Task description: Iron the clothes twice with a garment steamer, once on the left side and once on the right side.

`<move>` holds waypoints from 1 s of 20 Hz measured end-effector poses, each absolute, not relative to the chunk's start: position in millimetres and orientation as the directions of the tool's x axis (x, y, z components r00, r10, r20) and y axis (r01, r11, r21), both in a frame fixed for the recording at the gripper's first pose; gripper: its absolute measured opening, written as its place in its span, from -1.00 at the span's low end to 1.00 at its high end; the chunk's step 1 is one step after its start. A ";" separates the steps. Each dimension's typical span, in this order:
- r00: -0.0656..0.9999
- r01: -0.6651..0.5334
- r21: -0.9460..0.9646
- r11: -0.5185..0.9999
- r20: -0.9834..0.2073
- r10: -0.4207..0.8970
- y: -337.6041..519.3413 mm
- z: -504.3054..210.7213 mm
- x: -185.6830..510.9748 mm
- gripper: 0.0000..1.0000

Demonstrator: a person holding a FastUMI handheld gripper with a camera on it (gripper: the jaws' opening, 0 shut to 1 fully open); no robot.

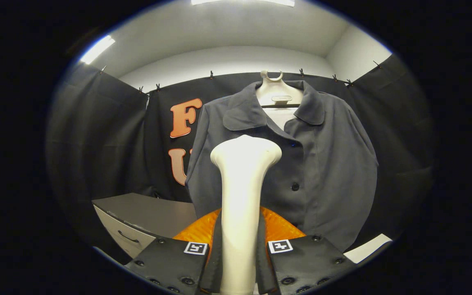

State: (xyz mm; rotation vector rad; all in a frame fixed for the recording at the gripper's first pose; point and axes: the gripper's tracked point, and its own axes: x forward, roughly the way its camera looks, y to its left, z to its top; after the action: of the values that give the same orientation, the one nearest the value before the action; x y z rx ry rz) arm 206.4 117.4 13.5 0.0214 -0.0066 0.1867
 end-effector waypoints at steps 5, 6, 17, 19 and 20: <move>0.983 -0.183 0.011 0.983 -0.005 0.183 116.2 3.3 220.5 -0.20; 0.983 -0.183 0.004 0.983 -0.006 0.183 115.8 1.3 219.8 -0.20; 0.983 -0.180 0.008 0.984 -0.046 0.180 112.2 -44.2 198.1 -0.20; 0.982 -0.180 0.011 0.984 -0.057 0.180 110.5 -55.2 192.1 -0.20; 0.982 -0.178 0.012 0.984 -0.062 0.179 109.7 -60.3 189.6 -0.20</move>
State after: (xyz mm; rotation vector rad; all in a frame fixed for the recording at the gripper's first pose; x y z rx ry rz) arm 189.6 109.7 -60.3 0.0061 0.0627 0.1794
